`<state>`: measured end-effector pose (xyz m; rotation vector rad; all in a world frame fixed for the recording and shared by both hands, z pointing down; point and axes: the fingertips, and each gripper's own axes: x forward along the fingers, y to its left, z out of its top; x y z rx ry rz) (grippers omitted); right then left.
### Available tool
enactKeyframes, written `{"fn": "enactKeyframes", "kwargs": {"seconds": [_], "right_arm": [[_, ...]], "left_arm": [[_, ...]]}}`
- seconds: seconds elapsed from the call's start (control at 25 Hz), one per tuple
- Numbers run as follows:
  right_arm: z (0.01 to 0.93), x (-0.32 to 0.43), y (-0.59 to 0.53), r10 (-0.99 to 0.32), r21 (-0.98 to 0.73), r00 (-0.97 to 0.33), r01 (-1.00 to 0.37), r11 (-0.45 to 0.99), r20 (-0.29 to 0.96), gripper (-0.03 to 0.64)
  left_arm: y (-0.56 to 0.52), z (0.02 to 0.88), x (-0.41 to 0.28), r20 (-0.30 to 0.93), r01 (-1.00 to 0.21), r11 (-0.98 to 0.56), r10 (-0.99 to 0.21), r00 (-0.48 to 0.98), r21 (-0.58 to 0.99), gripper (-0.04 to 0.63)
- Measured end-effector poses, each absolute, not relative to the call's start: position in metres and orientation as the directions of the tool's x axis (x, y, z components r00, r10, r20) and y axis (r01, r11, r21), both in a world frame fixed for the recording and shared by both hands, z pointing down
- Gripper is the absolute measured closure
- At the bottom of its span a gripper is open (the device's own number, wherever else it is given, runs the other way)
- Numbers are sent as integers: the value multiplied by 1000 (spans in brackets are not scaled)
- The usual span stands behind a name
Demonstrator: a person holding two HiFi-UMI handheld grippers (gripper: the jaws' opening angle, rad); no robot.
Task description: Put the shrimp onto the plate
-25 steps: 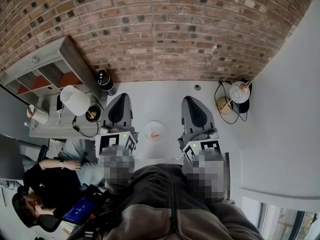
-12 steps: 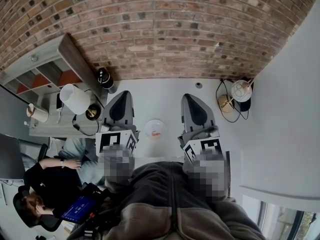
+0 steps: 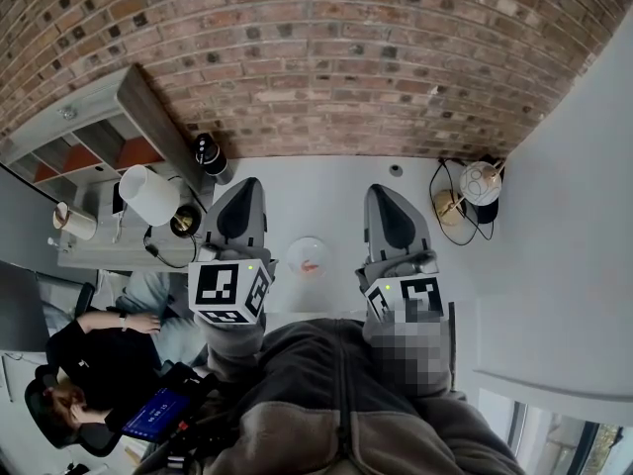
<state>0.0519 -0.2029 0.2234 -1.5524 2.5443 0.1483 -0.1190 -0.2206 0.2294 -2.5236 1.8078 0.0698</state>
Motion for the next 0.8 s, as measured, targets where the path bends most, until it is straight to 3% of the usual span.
{"fn": "enactKeyframes", "kwargs": {"seconds": [0.8], "right_arm": [[226, 49, -201, -873, 39, -456, -889, 456, -172, 617]], "left_arm": [[-224, 234, -115, -33, -945, -325, -945, 326, -33, 591]]}}
